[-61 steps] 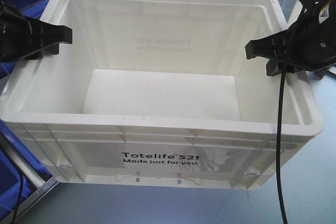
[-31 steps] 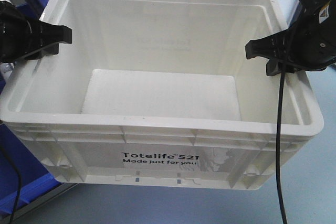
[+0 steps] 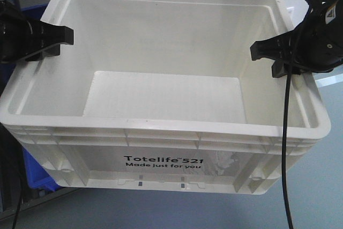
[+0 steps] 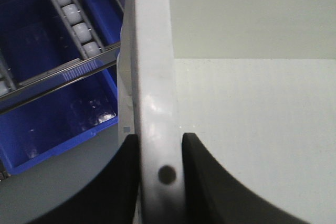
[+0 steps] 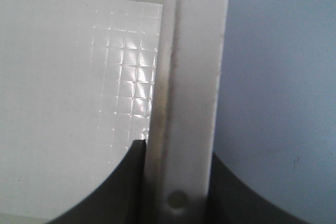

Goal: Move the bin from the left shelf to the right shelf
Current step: 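Bring the held crate up to the other blue-bin shelf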

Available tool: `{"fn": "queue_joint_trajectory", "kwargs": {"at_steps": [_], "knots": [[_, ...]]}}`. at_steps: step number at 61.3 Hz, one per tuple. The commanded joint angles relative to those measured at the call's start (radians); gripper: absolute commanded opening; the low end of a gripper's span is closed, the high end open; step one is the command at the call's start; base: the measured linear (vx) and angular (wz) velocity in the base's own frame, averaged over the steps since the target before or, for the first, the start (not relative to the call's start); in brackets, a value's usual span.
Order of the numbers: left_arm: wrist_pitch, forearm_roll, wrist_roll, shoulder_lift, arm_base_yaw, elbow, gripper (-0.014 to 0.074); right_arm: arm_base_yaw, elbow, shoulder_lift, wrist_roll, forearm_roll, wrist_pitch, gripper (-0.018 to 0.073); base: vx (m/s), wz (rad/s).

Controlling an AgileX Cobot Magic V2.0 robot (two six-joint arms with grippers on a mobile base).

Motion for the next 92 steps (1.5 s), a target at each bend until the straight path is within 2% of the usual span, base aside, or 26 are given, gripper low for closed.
{"fn": "queue_joint_trajectory", "kwargs": {"at_steps": [1, 52, 92], "knots": [[-0.106, 0.046, 0.017, -0.035, 0.001, -0.039, 0.0099, -0.005, -0.038, -0.043, -0.027, -0.057, -0.046, 0.0024, 0.01, 0.39], [-0.106, 0.046, 0.017, -0.035, 0.001, -0.039, 0.0099, -0.005, -0.038, -0.043, -0.027, -0.057, -0.046, 0.0024, 0.02, 0.38], [-0.106, 0.046, 0.017, -0.035, 0.001, -0.039, 0.0099, -0.005, -0.038, -0.043, -0.027, -0.057, -0.046, 0.0024, 0.07, 0.21]]}}
